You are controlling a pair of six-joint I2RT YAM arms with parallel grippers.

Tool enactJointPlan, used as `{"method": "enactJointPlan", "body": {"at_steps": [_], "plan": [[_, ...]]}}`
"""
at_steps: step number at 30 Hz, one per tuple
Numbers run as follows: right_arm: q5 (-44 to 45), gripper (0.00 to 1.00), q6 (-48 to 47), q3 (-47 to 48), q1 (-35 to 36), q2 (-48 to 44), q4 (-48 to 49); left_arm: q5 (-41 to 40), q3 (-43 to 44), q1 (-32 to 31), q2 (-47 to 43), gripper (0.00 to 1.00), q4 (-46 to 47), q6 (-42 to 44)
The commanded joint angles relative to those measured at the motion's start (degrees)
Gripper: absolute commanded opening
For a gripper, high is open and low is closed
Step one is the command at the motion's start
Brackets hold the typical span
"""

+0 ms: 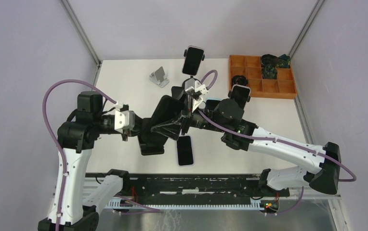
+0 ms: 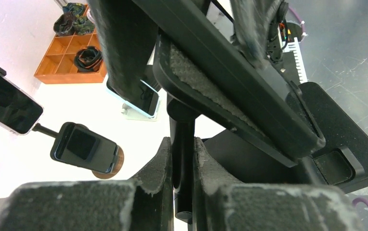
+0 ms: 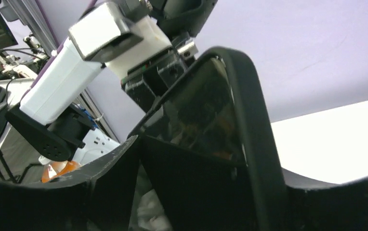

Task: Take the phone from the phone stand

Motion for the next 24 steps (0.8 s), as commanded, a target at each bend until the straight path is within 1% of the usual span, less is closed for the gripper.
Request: {"method": "enactJointPlan", "body": {"at_steps": [1, 3, 7, 11, 12, 13, 14, 15, 16, 17, 21, 23, 24], "plan": [[9.4, 0.65, -2.3, 6.0, -2.1, 0.7, 0.1, 10.6, 0.5, -1.2, -1.9, 0.02, -1.9, -1.5], [11.1, 0.64, -2.0, 5.7, -2.1, -0.1, -0.3, 10.2, 0.2, -1.2, -1.7, 0.02, -2.6, -0.7], [13.8, 0.52, -1.7, 5.2, -2.4, -1.4, -0.6, 10.4, 0.3, -1.2, -1.3, 0.02, -2.7, -0.4], [16.0, 0.47, -1.4, 4.2, -3.2, -3.6, -1.3, 9.9, 0.3, -1.2, -1.0, 0.02, -2.6, -0.4], [16.0, 0.42, -1.1, 3.7, -3.6, -4.4, -1.0, 9.8, 0.2, -1.2, -1.0, 0.02, -2.6, -0.2], [15.8, 0.35, -0.8, 3.5, -4.1, -5.1, -0.9, 9.6, 0.0, -1.2, -0.9, 0.02, -2.7, 0.0], [15.5, 0.25, -0.3, 3.3, -4.8, -6.0, -1.1, 9.4, -0.1, -1.2, -0.8, 0.02, -2.6, 0.3], [15.0, 0.09, 0.6, 3.2, -5.6, -6.8, -1.1, 9.3, -0.3, -1.2, -0.7, 0.02, -2.7, 0.6], [14.2, 0.00, 2.6, 2.8, -6.8, -7.4, -1.3, 9.0, -0.3, -1.2, -0.6, 0.02, -2.6, 1.1], [12.8, 0.00, 4.7, 2.5, -8.2, -8.0, -1.4, 8.6, -0.1, -1.2, -0.4, 0.02, -2.6, 1.8], [2.1, 0.00, 12.2, 2.5, -13.5, -9.0, -2.8, 6.4, 0.6, -1.2, 0.4, 0.02, -2.7, 4.8], [-2.8, 0.00, 13.3, 3.2, -14.9, -9.5, -6.9, 5.3, 1.0, -1.2, 1.3, 0.02, -2.7, 5.9], [-4.9, 0.00, 12.7, 3.9, -15.3, -9.7, -11.1, 4.5, 1.3, -1.2, 1.7, 0.02, -2.9, 6.5]]}}
